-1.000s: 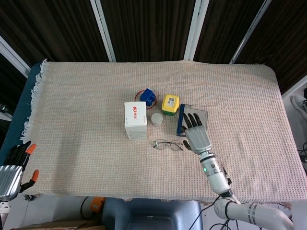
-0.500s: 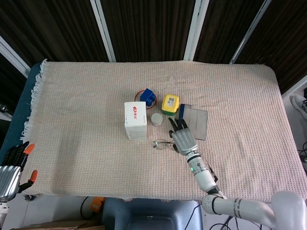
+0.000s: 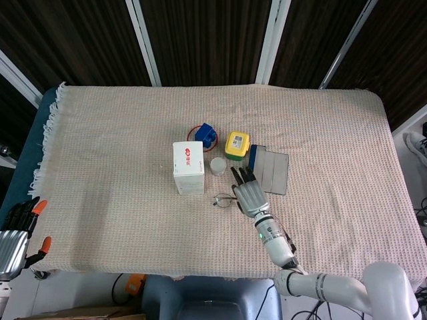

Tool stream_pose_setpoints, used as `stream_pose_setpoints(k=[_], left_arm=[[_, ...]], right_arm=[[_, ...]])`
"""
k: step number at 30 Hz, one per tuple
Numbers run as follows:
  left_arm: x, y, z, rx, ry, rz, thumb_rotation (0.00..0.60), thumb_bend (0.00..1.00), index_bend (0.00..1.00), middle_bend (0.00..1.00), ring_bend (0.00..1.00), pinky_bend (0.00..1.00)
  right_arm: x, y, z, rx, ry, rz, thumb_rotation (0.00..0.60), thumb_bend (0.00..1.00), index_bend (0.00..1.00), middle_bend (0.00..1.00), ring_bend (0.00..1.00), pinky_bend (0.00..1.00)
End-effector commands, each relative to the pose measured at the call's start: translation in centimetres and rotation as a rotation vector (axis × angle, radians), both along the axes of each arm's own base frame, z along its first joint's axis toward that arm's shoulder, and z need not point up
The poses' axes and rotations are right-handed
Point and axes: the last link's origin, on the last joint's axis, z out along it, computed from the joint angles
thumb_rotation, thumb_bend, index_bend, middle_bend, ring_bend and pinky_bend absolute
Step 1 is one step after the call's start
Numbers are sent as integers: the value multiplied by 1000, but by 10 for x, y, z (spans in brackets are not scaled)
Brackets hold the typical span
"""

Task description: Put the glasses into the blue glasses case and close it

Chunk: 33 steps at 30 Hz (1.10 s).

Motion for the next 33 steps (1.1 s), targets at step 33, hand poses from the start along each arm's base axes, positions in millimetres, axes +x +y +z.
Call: stream_pose_setpoints(k=[33], left_arm=[[-3,2,3,-2,-11,13,600,403,0,0,0,6]], right_arm=[[10,-4,-11,8,4,-16,600,494,645,109,0,0]])
